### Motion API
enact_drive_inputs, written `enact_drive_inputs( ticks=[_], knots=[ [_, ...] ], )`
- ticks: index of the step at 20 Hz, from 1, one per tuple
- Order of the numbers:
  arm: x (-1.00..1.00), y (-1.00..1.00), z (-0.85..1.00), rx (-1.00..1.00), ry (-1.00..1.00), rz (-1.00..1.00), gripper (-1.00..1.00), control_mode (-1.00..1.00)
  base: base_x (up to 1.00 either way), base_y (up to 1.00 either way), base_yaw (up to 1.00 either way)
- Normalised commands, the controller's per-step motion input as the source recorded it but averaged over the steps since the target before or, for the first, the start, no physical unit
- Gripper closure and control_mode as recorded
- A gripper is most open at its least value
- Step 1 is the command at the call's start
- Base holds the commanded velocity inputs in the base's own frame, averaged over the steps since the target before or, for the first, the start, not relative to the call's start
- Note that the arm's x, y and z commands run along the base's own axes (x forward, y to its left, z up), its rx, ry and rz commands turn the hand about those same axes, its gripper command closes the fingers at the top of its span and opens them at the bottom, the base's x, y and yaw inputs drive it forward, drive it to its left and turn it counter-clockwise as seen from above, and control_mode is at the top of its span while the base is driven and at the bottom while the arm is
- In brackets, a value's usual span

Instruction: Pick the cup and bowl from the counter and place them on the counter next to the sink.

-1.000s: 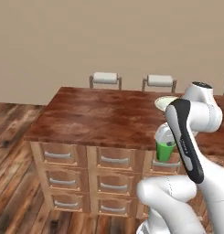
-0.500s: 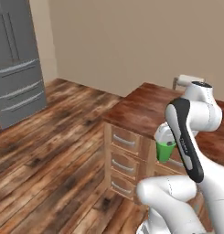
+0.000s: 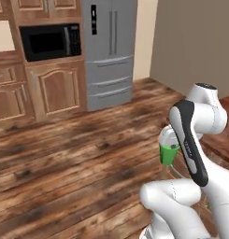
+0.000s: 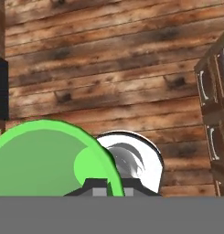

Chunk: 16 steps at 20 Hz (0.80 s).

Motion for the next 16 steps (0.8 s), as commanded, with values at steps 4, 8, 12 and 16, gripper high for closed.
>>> enact_drive_inputs(
  ticks=[4, 8, 12, 16],
  knots=[
    [0.0, 0.0, 0.0, 0.0, 0.0, 0.0, 1.0, 1.0, 0.14, 0.15, 0.77],
    [0.0, 0.0, 0.0, 0.0, 0.0, 0.0, 1.0, 1.0, 0.13, 0.16, 0.76],
    [0.0, 0.0, 0.0, 0.0, 0.0, 0.0, 1.0, 1.0, 0.67, 0.05, 0.49],
    [0.0, 0.0, 0.0, 0.0, 0.0, 0.0, 1.0, 1.0, 1.0, -0.01, 0.03]
  ],
)
